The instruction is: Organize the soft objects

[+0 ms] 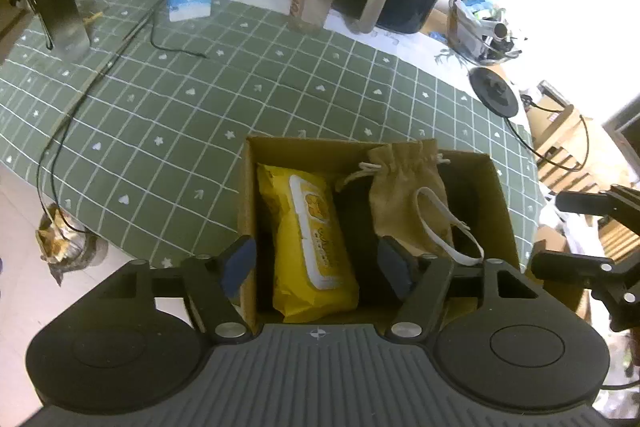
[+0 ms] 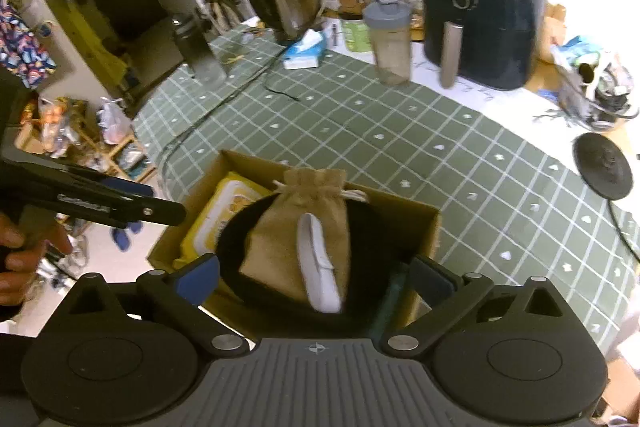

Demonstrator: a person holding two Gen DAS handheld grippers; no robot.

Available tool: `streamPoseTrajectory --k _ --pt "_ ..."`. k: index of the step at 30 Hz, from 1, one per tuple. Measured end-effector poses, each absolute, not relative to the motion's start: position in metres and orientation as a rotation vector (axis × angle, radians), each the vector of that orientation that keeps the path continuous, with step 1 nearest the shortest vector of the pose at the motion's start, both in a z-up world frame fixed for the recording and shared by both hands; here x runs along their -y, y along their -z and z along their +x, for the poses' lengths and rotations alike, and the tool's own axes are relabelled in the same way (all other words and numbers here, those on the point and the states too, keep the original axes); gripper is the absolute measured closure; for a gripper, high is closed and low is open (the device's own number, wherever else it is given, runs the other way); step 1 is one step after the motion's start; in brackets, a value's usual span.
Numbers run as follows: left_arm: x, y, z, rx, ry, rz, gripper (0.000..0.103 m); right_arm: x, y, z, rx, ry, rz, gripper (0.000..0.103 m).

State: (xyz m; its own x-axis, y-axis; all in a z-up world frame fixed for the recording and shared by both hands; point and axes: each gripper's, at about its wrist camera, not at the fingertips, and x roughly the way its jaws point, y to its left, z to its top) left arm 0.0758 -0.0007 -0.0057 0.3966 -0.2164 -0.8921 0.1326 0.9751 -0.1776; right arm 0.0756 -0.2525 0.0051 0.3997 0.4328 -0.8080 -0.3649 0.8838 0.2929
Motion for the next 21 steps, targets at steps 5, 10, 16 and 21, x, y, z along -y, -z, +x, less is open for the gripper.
streamPoseTrajectory --k 5,10,16,21 --pt "0.005 0.001 0.07 -1.106 0.186 -0.02 0.019 0.253 -0.004 0.067 -1.044 -0.447 0.073 0.0" --pt "0.007 0.001 0.063 -1.093 0.175 -0.001 0.0 0.251 -0.002 0.056 -1.018 -0.393 0.069 0.0" --pt "0.014 -0.002 0.047 -1.009 0.13 0.091 0.0 0.246 -0.001 0.041 -0.978 -0.319 0.034 0.0" --pt "0.014 -0.006 0.037 -0.952 0.12 0.117 0.0 0.238 0.002 0.032 -0.96 -0.282 -0.018 0.0"
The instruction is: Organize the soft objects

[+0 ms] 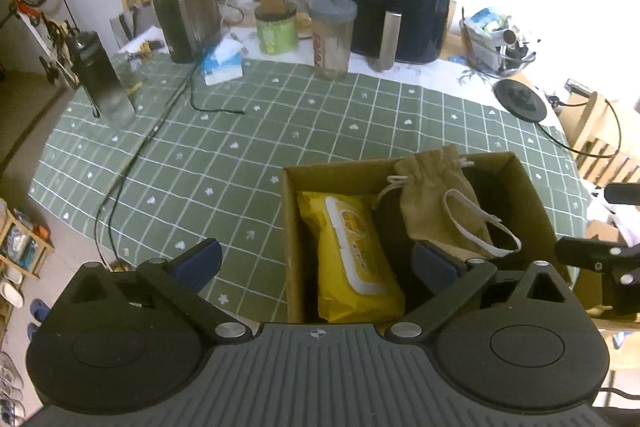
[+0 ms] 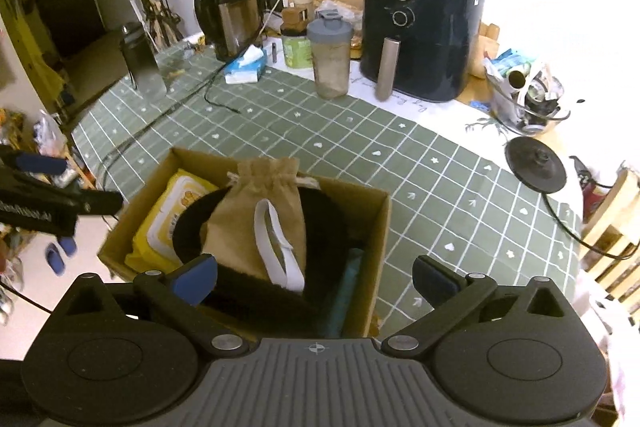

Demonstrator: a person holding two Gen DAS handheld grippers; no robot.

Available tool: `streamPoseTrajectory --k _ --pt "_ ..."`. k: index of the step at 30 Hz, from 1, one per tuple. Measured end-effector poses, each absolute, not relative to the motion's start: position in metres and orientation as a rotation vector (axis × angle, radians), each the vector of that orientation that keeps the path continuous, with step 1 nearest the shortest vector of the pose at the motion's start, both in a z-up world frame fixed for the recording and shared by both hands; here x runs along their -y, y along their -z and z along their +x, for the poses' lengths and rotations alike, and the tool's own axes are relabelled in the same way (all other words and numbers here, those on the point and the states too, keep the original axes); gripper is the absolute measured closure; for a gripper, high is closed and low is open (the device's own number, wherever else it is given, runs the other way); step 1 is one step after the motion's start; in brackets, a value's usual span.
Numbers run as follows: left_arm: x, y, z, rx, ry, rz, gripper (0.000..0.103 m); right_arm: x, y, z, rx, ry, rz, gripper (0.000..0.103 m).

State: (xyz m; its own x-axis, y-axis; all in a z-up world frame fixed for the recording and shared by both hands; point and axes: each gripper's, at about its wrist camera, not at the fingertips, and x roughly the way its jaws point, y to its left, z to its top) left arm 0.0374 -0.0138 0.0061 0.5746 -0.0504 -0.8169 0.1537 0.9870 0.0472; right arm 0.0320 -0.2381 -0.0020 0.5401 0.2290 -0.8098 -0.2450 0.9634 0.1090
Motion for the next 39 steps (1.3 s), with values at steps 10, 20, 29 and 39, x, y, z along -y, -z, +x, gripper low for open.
streamPoseTrajectory --k 10,20,29,39 --pt "0.016 0.005 0.029 -0.997 0.185 0.157 0.0 0.216 0.02 0.017 -1.086 -0.235 -0.021 0.0" --pt "0.004 0.02 0.011 -1.073 0.232 0.168 0.0 0.203 0.03 -0.001 -1.188 -0.156 0.016 0.0" --pt "0.004 0.025 0.009 -1.101 0.257 0.199 0.0 0.196 0.031 -0.006 -1.199 -0.124 -0.004 0.0" --pt "0.001 0.027 0.01 -1.112 0.251 0.192 0.0 0.195 0.032 -0.003 -1.206 -0.12 -0.012 0.0"
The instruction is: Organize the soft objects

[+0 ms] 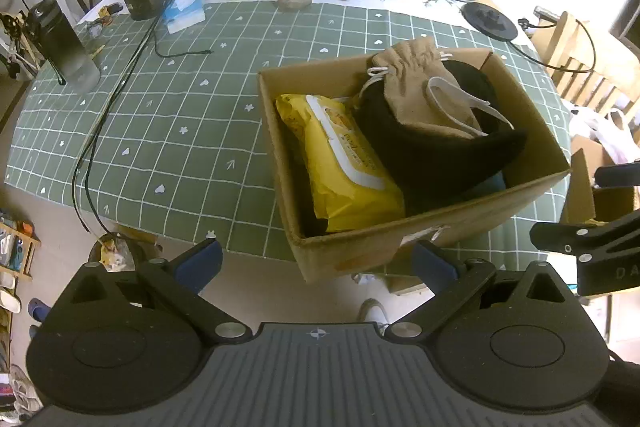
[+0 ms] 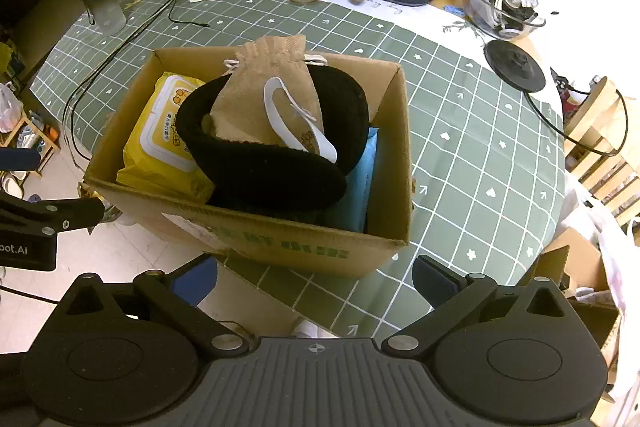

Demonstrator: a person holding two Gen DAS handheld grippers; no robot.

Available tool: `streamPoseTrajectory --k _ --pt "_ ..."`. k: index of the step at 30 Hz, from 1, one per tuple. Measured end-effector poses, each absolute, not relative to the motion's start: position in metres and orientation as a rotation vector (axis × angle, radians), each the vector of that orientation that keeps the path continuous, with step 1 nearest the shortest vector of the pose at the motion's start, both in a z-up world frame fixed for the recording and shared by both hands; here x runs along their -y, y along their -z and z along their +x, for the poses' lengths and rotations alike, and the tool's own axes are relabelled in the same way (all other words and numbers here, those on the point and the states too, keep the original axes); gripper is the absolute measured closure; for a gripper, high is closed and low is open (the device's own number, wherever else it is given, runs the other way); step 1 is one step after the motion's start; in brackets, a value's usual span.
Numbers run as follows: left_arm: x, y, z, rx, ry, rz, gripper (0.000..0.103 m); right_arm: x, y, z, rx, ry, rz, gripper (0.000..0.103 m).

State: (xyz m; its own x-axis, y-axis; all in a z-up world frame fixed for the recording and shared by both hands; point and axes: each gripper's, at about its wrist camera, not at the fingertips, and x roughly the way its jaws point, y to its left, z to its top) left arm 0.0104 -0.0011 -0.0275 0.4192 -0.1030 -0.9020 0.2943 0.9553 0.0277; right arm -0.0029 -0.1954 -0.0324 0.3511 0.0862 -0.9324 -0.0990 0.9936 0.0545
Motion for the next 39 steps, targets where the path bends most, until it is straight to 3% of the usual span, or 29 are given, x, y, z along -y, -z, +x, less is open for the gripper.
streamPoseTrajectory --k 39 --pt "0.0015 0.0306 0.0094 -1.137 0.229 0.159 0.0 0.1982 0.0325 0.0014 -1.194 -0.144 0.022 0.0"
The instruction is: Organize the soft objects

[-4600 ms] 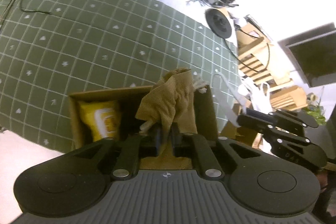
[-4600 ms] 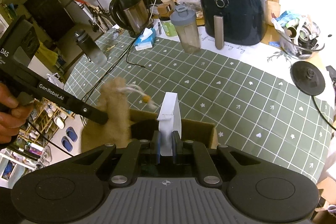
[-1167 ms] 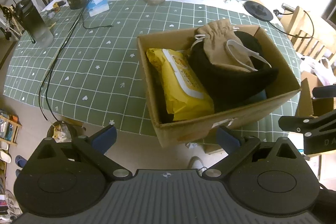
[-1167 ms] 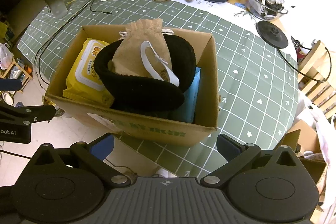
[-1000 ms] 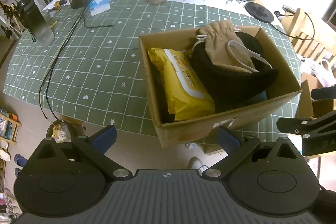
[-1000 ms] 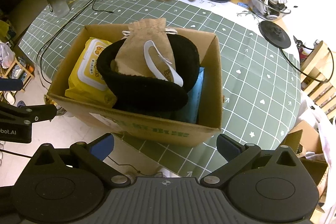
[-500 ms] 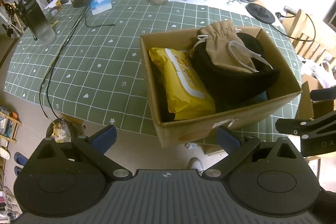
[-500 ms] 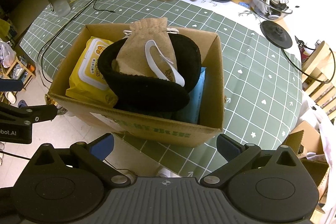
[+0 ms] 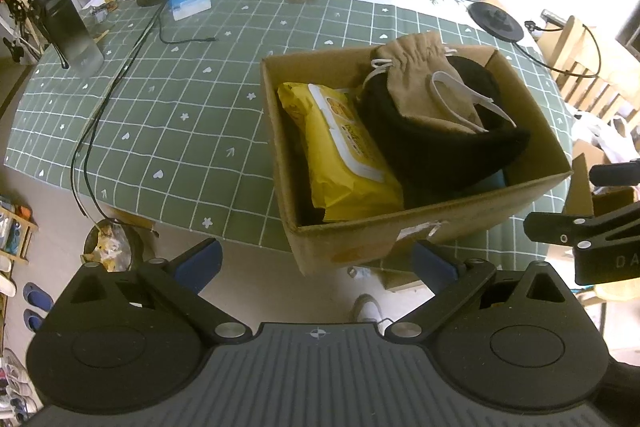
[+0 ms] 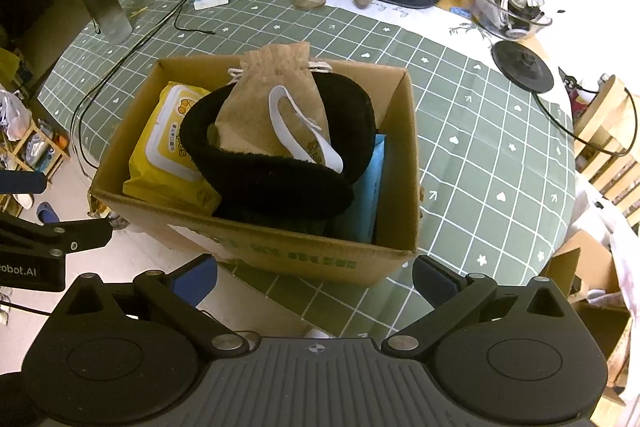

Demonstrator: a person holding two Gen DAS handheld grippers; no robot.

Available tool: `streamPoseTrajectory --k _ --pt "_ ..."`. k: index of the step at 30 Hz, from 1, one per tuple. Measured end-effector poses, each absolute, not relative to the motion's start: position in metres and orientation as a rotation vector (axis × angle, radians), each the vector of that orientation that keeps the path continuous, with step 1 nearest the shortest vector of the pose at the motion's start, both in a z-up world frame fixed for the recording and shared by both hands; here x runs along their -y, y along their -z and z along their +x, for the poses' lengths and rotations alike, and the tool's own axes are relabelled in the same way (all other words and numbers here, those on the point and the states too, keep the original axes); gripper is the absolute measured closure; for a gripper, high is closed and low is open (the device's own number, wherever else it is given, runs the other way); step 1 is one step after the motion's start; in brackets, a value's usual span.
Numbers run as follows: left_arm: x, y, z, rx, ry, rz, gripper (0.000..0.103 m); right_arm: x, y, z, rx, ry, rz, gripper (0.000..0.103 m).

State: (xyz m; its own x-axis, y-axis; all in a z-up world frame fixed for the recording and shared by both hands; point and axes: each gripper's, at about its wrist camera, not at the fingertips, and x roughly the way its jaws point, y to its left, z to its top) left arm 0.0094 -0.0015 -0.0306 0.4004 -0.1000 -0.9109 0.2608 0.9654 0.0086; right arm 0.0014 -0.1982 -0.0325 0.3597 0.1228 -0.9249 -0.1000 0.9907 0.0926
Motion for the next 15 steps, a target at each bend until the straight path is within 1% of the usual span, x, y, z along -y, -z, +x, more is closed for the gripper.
streamPoseTrajectory --k 15 --pt "0.017 0.025 0.019 -1.14 0.209 0.175 0.0 0.21 0.028 0.018 -1.163 -0.215 -0.002 0.0"
